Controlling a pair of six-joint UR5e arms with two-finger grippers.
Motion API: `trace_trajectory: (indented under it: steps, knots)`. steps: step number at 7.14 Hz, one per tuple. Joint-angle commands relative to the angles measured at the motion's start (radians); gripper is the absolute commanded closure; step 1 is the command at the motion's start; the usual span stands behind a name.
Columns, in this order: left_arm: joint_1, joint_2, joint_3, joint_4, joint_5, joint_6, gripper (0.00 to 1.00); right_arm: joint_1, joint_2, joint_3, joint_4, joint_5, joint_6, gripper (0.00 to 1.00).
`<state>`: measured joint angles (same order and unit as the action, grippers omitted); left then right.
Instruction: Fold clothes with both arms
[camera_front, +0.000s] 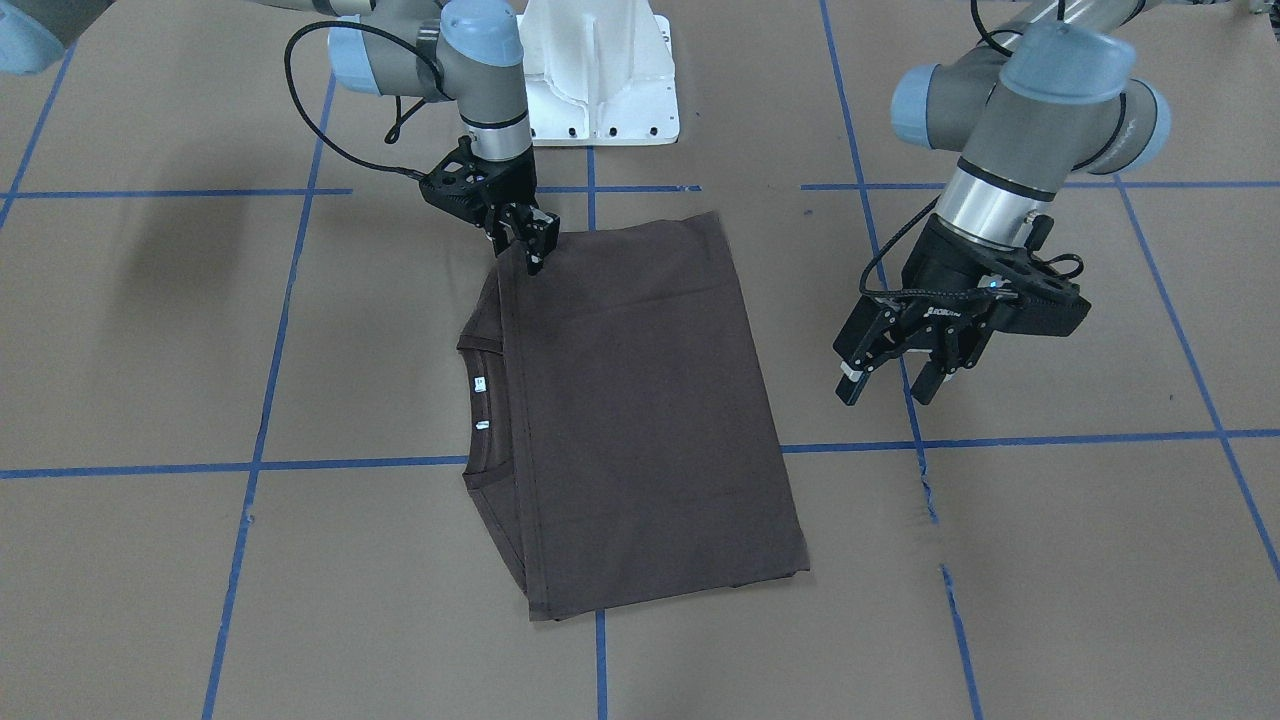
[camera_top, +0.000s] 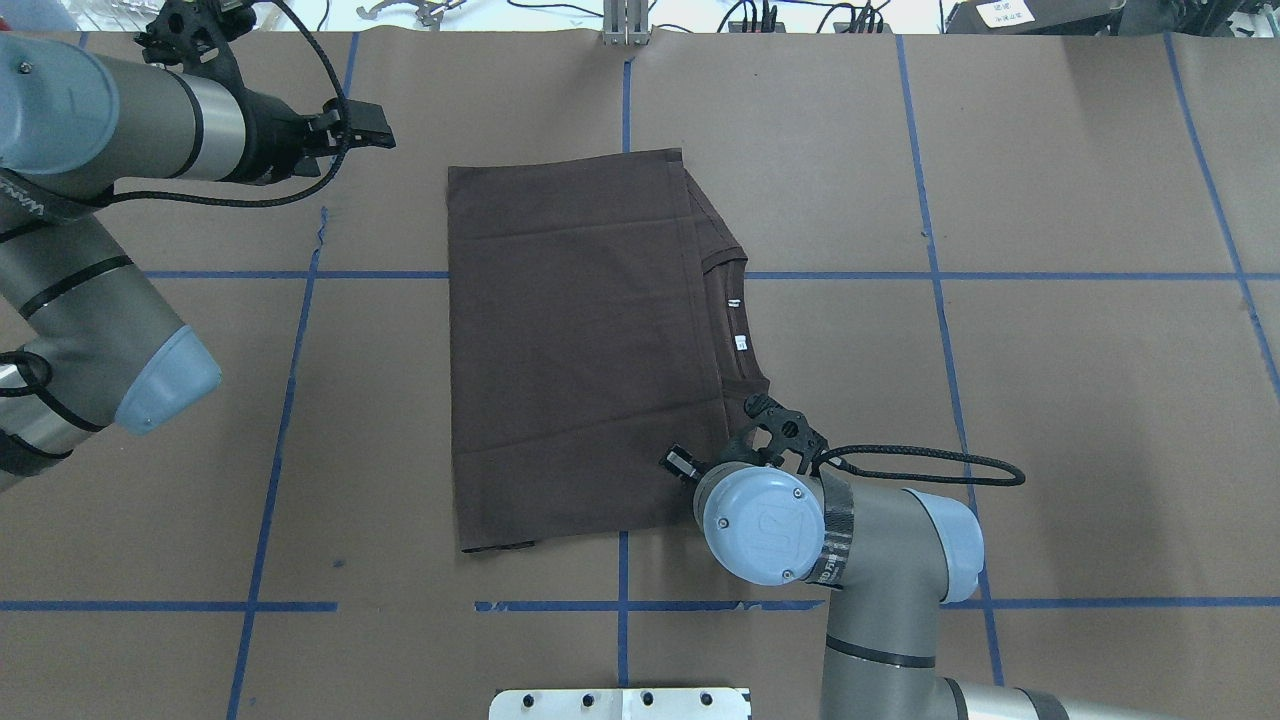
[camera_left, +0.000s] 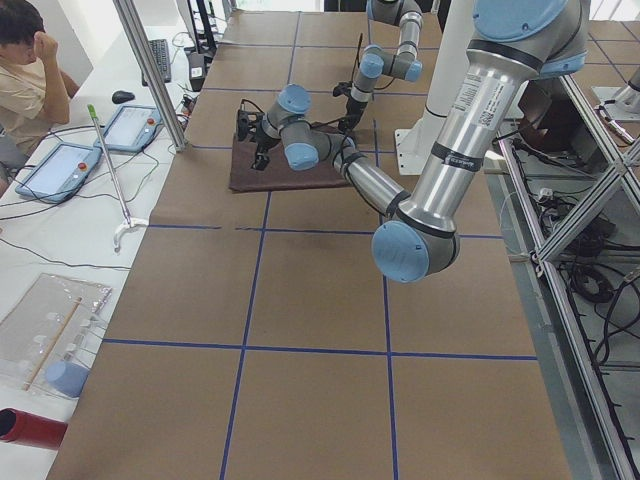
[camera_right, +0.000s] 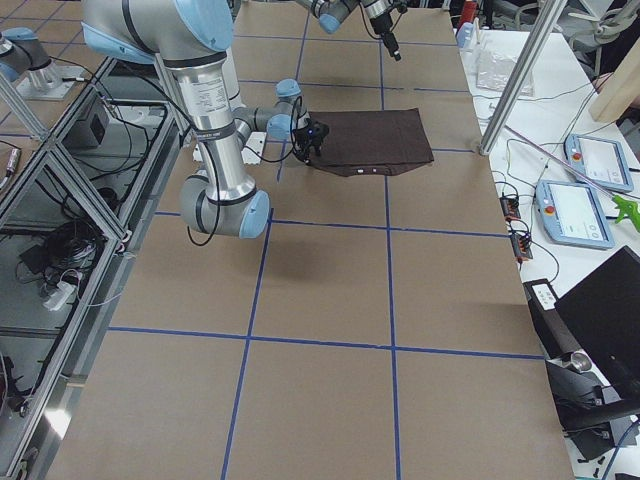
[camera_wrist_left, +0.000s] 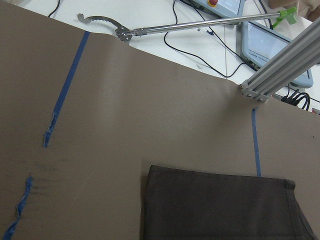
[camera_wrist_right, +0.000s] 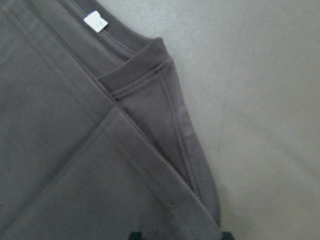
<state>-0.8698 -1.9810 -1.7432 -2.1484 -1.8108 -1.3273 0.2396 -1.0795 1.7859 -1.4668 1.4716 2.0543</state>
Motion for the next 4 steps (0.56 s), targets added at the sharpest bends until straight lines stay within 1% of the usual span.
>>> trace_trajectory:
  steps: [1,2,4]
  knots:
    - [0.000,0.001,0.001,0.001,-0.001,-0.001,0.00,0.003,0.009,0.007,-0.009,0.003,-0.014,1.00]
    - [0.000,0.002,0.001,0.001,-0.001,-0.001,0.00,0.003,0.006,-0.002,-0.018,0.003,-0.020,1.00]
    - [0.002,0.001,0.002,0.001,-0.001,-0.003,0.00,0.007,0.015,0.013,-0.039,0.003,-0.037,1.00]
